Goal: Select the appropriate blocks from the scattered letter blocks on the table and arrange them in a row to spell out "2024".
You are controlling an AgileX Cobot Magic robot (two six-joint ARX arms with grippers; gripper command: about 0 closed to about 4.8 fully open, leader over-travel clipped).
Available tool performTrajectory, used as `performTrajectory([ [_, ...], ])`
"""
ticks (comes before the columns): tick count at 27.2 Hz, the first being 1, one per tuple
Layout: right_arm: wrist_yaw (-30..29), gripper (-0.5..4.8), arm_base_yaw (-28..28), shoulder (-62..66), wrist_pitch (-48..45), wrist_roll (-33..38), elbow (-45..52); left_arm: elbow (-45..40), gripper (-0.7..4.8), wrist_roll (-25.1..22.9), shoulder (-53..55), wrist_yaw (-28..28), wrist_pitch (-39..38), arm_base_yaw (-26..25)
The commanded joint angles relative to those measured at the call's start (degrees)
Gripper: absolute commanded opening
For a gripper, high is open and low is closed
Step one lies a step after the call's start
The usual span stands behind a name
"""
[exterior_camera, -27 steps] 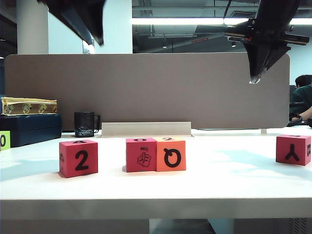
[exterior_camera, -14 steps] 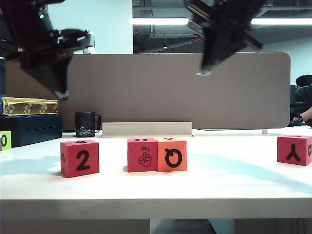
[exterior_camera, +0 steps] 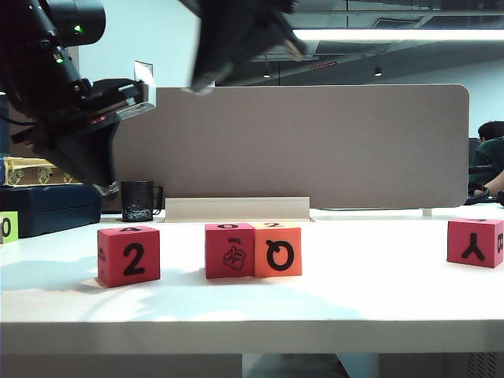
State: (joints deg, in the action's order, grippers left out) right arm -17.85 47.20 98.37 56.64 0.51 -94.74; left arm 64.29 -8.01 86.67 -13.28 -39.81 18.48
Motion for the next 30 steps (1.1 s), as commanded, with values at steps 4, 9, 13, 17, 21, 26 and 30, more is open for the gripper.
performTrajectory([
  [4,3.21,-0.05,5.16,-0.46,-2.05,-0.20,-0.17,0.04,-0.06,-0.35,1.05,-0.94,1.84,-0.02],
  [9,5.86,-0.05,5.18,-0.46,-2.03,-0.15,-0.17,0.04,-0.06,-0.35,2.86,-0.98,2.29,-0.02],
  [13,7.98,-0.05,4.68,-0.46,-1.11,-0.13,-0.17,0.04,-0.06,-0.35,3.54,-1.11,2.36,0.00],
  [17,9.38,-0.05,4.07,-0.46,0.42,-0.17,-0.17,0.02,-0.06,-0.35,3.80,-1.42,2.93,0.00],
  [21,9.18,-0.05,3.76,-0.46,0.59,-0.20,-0.17,0.02,-0.06,-0.31,3.82,-2.51,3.28,-0.02],
  [26,9.16,-0.05,3.76,-0.46,0.52,-0.20,-0.17,0.02,-0.06,-0.15,4.50,-2.40,3.80,-0.02],
  [30,9.16,-0.05,3.76,-0.46,0.55,-0.22,-0.17,0.02,-0.06,-0.13,6.95,-2.32,4.55,-0.02],
])
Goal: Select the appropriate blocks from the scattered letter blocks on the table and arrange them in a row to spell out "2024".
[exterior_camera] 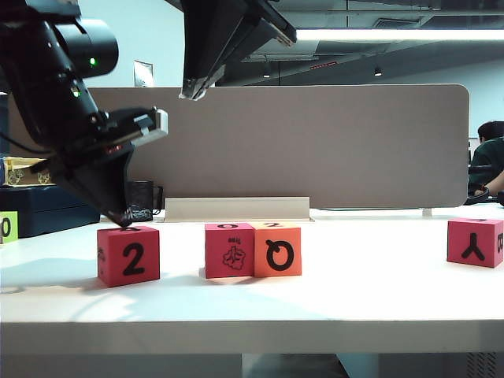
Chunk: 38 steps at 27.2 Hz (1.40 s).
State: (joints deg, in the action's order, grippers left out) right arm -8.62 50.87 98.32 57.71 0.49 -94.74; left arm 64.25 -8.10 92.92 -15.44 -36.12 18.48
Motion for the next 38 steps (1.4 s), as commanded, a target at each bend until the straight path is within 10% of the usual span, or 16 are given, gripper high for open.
performTrajectory([
  [1,-0.07,-0.05,0.09,-0.42,-0.52,-0.20,-0.17,0.09,-0.06,-0.04,1.11,0.11,1.38,-0.02],
  [23,-0.26,-0.05,0.09,-0.42,-0.81,-0.17,-0.17,0.09,-0.06,-0.94,1.95,11.19,10.80,-0.66],
  [28,-0.28,-0.05,0.09,-0.42,-1.01,-0.17,-0.17,0.68,-0.04,-0.90,2.38,20.79,15.67,-1.40],
  [38,-0.46,-0.05,0.09,-0.42,-0.96,-0.57,-0.17,11.26,2.09,6.91,2.36,20.57,0.81,-1.40],
])
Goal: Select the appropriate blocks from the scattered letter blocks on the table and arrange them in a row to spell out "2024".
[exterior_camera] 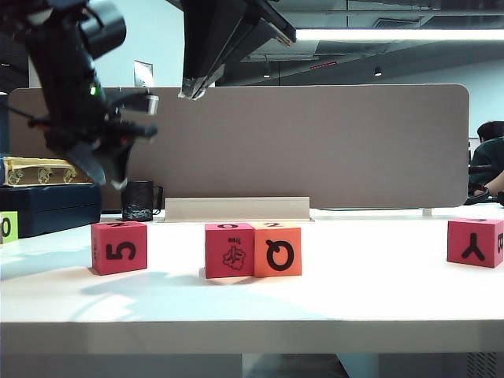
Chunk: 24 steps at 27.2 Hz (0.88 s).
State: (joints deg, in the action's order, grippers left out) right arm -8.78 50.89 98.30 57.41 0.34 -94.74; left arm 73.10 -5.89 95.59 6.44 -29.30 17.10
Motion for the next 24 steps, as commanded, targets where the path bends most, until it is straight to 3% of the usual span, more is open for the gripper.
performTrajectory([
  [1,-0.31,-0.05,0.07,-0.39,-0.66,-0.48,-0.17,2.95,2.09,8.11,-0.59,-3.13,-6.95,-0.02],
  [7,-0.35,-0.05,0.09,-0.42,-0.66,-1.07,-0.17,2.67,2.35,16.39,-0.42,-10.71,-9.64,0.00],
  [12,-0.59,-0.05,0.07,-0.42,-0.66,-2.73,-0.17,2.62,3.74,20.28,-0.42,-9.73,-13.09,-0.02],
  [13,-0.57,-0.05,0.09,-0.42,-0.66,-3.63,-0.17,2.60,4.31,22.51,-0.42,-9.22,-14.53,-0.02],
  [15,-0.59,-0.05,0.09,-0.42,-0.79,-3.98,-0.17,2.01,4.79,25.62,-0.42,-9.29,-14.80,0.00],
  [22,-3.19,-0.05,0.07,-0.42,-1.60,-6.40,-0.17,-3.96,4.79,41.18,-0.42,-11.37,-6.25,4.09],
  [24,-3.19,-0.05,0.07,-0.42,-1.49,-6.40,-0.17,-5.16,4.79,42.07,-0.42,-9.20,-3.72,5.38],
])
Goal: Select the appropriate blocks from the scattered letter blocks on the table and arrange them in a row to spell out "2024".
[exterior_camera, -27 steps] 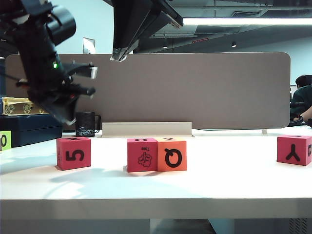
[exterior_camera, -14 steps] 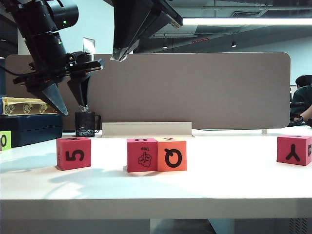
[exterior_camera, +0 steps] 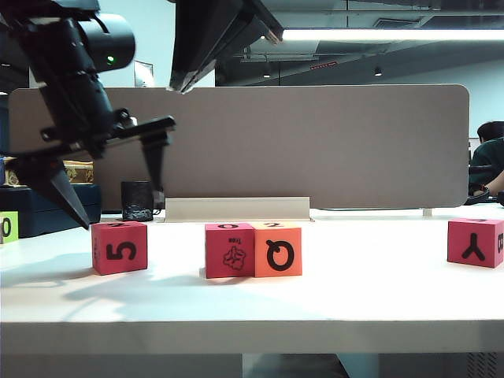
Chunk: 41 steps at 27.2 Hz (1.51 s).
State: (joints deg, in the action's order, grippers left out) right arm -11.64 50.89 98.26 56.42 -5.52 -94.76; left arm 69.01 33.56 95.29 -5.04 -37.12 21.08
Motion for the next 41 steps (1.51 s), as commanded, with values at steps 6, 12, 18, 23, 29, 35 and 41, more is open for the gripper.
performTrajectory([
  [6,-0.35,-0.05,0.07,-1.20,0.50,-1.01,-0.15,-1.70,4.52,4.57,-0.09,12.72,5.07,4.20],
  [12,-1.07,-0.05,0.07,-2.05,0.39,-1.01,-0.15,-1.77,4.52,4.63,1.84,12.90,4.96,4.24],
  [18,-1.81,-0.05,0.04,-2.08,0.59,-1.60,-0.15,-1.77,3.55,4.55,3.65,14.03,5.44,4.24],
  [23,-2.03,-0.05,0.04,-2.08,0.61,-1.62,-0.15,-1.77,3.30,2.19,3.63,14.25,5.03,4.22],
  [29,-2.03,-0.05,0.07,-2.08,0.57,-1.60,-0.15,-1.77,2.63,-2.12,3.58,13.77,3.06,4.24],
  [35,-2.03,-0.05,0.07,-2.08,0.81,-1.57,-0.15,-1.77,2.63,-4.92,3.45,7.56,2.05,4.50],
  [41,-2.03,-0.05,0.07,-2.08,0.81,-1.53,-0.15,-1.77,2.63,-7.52,2.51,6.21,1.88,7.63],
])
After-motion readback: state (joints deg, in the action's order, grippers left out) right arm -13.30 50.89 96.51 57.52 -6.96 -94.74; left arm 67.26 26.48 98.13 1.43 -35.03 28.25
